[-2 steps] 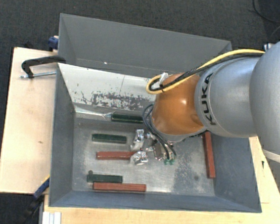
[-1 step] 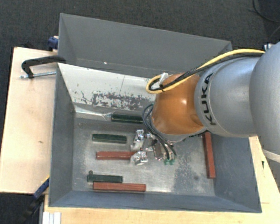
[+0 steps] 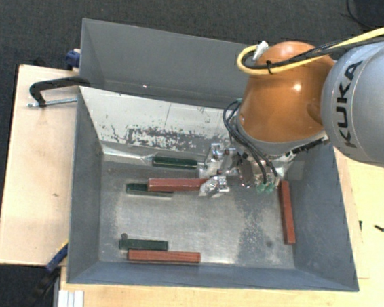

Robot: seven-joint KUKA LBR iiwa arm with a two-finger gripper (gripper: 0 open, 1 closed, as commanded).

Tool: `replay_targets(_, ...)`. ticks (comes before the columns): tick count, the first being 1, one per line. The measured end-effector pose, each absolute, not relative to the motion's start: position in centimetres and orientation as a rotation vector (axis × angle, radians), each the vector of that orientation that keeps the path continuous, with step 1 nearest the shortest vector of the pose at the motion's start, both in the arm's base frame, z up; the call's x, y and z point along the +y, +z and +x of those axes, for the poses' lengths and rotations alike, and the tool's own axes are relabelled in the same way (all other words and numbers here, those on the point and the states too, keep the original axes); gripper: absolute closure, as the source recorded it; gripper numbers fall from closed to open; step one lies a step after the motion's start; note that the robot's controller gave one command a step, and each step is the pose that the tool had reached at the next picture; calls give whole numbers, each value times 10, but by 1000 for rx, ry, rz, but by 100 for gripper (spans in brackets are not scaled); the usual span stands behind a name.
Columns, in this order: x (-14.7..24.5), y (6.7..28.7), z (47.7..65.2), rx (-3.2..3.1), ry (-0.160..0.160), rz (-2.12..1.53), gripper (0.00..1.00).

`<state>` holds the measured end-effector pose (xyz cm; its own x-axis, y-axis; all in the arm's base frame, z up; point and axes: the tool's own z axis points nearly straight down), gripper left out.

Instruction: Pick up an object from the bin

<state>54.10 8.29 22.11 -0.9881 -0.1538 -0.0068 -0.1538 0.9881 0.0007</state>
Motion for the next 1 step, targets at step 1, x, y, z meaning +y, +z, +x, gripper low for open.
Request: replay_targets(1,83,221,541,3127,2,-242,100)
